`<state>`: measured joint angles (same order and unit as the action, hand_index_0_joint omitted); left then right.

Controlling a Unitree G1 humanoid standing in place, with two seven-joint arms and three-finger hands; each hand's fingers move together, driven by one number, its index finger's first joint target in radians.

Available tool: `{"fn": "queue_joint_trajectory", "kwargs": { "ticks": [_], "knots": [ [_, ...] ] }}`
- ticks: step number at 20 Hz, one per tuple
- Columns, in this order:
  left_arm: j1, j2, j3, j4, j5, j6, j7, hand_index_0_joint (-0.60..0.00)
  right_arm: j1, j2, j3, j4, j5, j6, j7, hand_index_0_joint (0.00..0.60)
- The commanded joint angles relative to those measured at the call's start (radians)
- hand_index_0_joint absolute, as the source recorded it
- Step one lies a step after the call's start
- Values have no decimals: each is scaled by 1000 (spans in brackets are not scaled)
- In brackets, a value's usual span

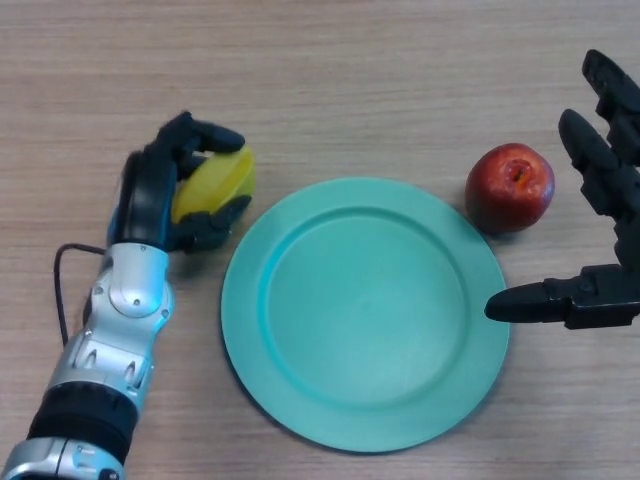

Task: Pick up the yellow starfruit and place it on the plate

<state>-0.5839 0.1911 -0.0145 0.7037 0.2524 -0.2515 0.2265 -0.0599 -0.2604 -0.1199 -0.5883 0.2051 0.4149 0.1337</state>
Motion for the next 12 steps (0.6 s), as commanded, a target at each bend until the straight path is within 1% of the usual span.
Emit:
{"fn": "queue_joint_trajectory", "kwargs": {
  "ticks": [1, 2, 4, 6, 7, 8, 9, 10, 11, 12],
  "knots": [
    [-23, 45, 14, -156, 46, -78, 82, -600, -32, -25, -65, -61, 69, -104, -23, 0],
    [-12, 43, 8, -200, 69, -66, 89, -600, -33, -25, -64, -61, 70, -105, -22, 0],
    [32, 15, -3, -357, 21, -31, 47, -600, -37, -27, -65, -60, 73, -104, -23, 0],
    [62, 8, -33, -442, -25, 10, 35, -402, -37, -28, -63, -58, 71, -104, -21, 0],
    [86, 5, -63, -502, -70, 54, 29, -353, -37, -27, -60, -55, 69, -106, -20, 0],
    [115, 3, -102, -572, -117, 95, 24, -453, -39, -29, -58, -51, 65, -104, -18, 0],
    [178, 0, -193, -711, -172, 161, 16, -584, -45, -31, -57, -44, 59, -98, -10, 0],
    [205, -1, -234, -756, -172, 192, 14, -600, -45, -30, -54, -39, 56, -102, -7, 0],
    [232, -1, -277, -791, -171, 236, 15, -600, -46, -29, -52, -33, 56, -104, -5, 0],
    [247, -1, -305, -807, -186, 252, 15, -600, -52, -30, -53, -29, 57, -102, -4, 0]
  ]
}}
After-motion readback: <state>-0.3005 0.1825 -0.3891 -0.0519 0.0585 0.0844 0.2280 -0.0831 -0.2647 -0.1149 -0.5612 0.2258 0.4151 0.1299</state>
